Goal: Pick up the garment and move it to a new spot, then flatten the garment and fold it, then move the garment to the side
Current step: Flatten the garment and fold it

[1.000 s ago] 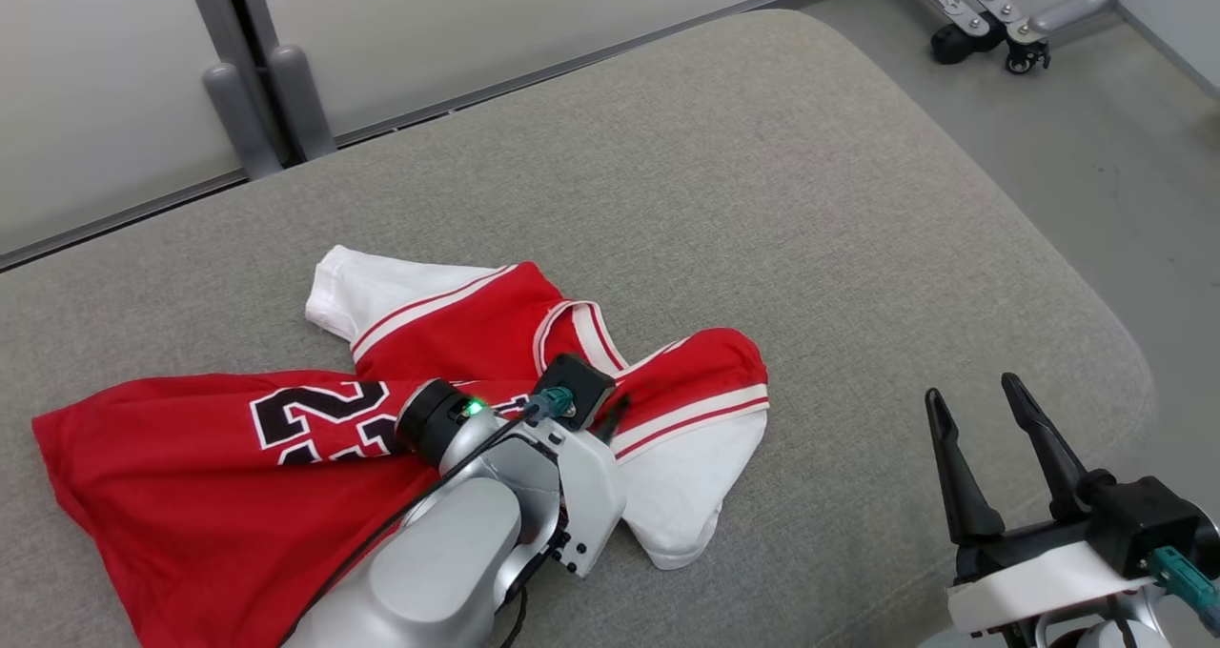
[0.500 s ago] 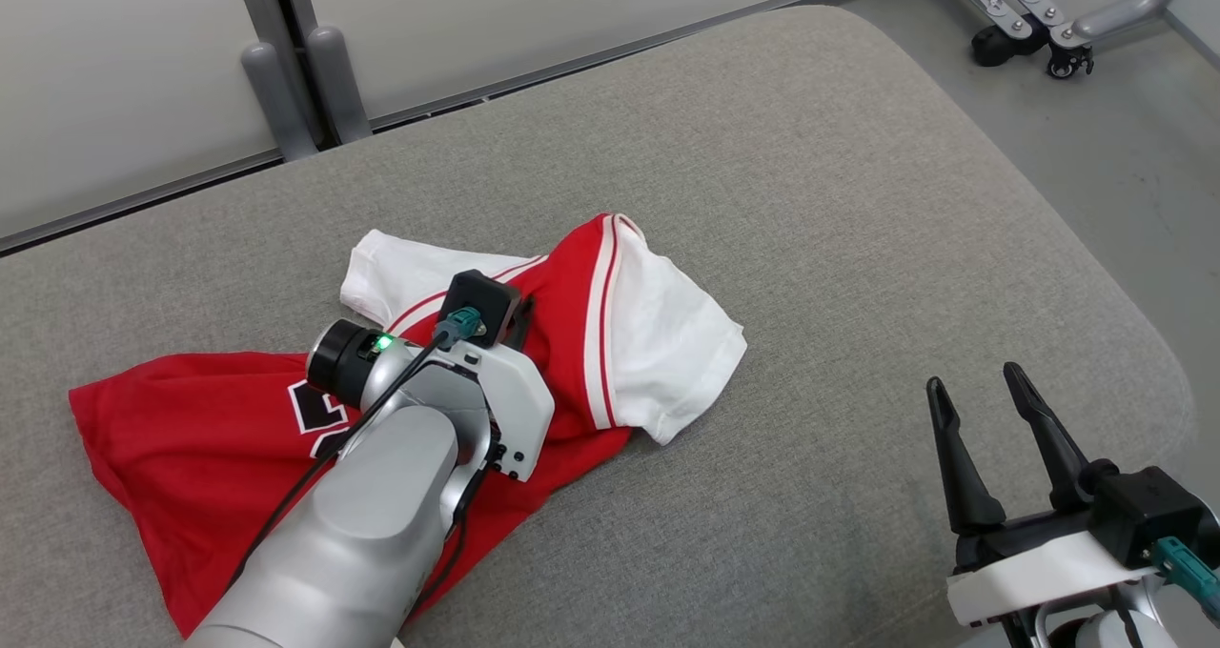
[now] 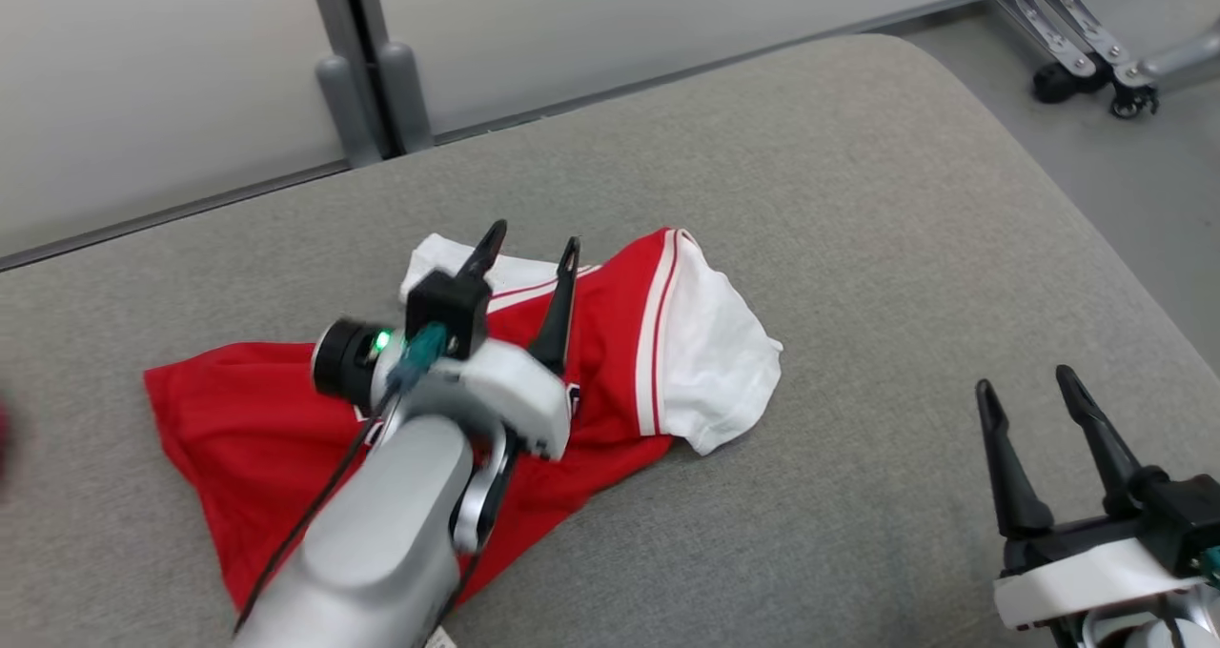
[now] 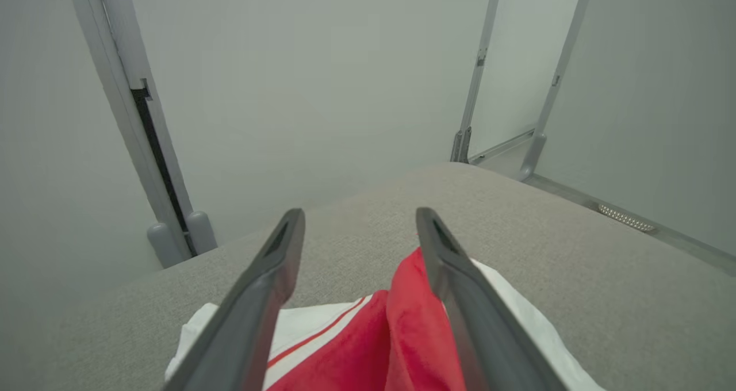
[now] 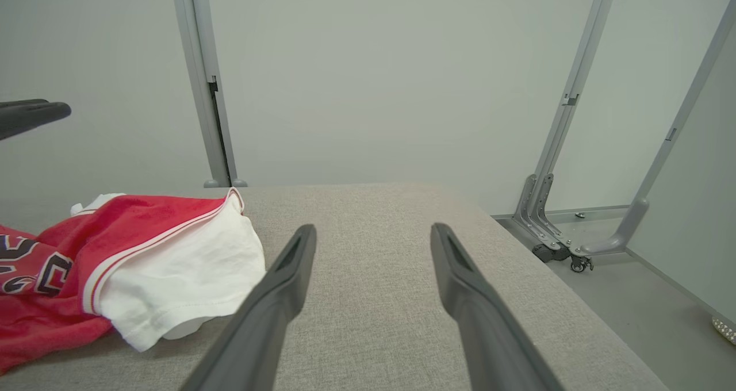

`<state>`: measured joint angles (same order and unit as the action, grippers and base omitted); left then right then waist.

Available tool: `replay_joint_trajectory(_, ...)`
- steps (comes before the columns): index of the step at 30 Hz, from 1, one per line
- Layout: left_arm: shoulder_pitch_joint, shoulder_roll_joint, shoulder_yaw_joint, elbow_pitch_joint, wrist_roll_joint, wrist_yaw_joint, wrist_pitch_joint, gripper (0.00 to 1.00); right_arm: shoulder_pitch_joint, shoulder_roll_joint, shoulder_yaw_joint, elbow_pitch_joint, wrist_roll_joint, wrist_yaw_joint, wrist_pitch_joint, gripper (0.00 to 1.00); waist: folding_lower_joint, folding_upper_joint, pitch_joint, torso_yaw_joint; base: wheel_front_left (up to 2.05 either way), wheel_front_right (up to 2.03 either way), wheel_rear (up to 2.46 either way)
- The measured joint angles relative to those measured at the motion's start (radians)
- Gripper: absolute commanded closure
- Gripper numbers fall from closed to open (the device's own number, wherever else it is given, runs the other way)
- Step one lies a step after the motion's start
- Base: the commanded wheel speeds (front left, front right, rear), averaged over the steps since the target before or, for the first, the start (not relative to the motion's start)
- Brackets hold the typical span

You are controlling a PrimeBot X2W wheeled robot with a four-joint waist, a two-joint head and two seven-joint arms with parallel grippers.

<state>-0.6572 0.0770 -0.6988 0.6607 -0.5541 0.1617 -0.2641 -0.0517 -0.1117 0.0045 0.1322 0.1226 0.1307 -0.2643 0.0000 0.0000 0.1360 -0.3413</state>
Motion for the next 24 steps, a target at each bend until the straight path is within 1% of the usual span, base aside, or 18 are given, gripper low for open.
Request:
replay_joint_trajectory(2, 0.116, 0.026, 0.056, -0.114, 0.032, 0.025, 0.0, 0.0, 0.013, -0.008, -0.016, -0.009, -0.003, 0.0, 0.0, 0.0, 0.0, 0.0, -0.014, 0.022, 0.0, 0.0, 0.0)
replay_joint_trajectory(5, 0.304, 0.063, 0.127, -0.248, 0.081, 0.051, 0.001, 0.0, 0.033, -0.022, -0.034, -0.015, -0.008, 0.0, 0.0, 0.0, 0.0, 0.0, -0.041, 0.059, 0.0, 0.0, 0.0)
replay_joint_trajectory(7, 0.406, 0.071, 0.182, -0.321, 0.106, 0.066, 0.001, 0.0, 0.054, -0.028, -0.044, -0.014, -0.013, 0.0, 0.0, 0.0, 0.0, 0.0, -0.059, 0.087, 0.0, 0.0, 0.0)
replay_joint_trajectory(9, 0.504, 0.076, 0.243, -0.372, 0.134, 0.073, 0.0, 0.0, 0.066, -0.03, -0.055, -0.013, -0.016, 0.0, 0.0, 0.0, 0.0, 0.0, -0.076, 0.118, 0.0, 0.0, 0.0)
replay_joint_trajectory(10, 0.504, 0.076, 0.243, -0.372, 0.134, 0.073, 0.0, 0.0, 0.066, -0.03, -0.055, -0.013, -0.016, 0.0, 0.0, 0.0, 0.0, 0.0, -0.076, 0.118, 0.0, 0.0, 0.0)
replay_joint_trajectory(13, 0.635, 0.074, 0.343, -0.427, 0.157, 0.077, 0.001, 0.0, 0.076, -0.03, -0.061, -0.01, -0.017, 0.0, 0.0, 0.0, 0.0, -0.0001, -0.096, 0.164, 0.0, 0.0, 0.0)
replay_joint_trajectory(15, 0.7, 0.063, 0.397, -0.447, 0.177, 0.064, 0.001, 0.0, 0.083, -0.028, -0.066, -0.002, -0.017, 0.0, 0.0, 0.0, -0.0001, 0.0, -0.106, 0.195, 0.0, 0.0, 0.0)
replay_joint_trajectory(19, 0.789, 0.038, 0.491, -0.463, 0.229, 0.016, 0.001, 0.0, 0.104, -0.016, -0.082, 0.026, -0.016, 0.0, 0.0, 0.0, 0.0, 0.0, -0.124, 0.252, 0.0, 0.0, 0.0)
replay_joint_trajectory(24, 0.833, 0.011, 0.561, -0.454, 0.286, -0.053, 0.001, 0.0, 0.114, -0.003, -0.096, 0.049, -0.018, 0.0, 0.0, 0.0, 0.0, 0.0, -0.145, 0.309, 0.0, 0.0, 0.0)
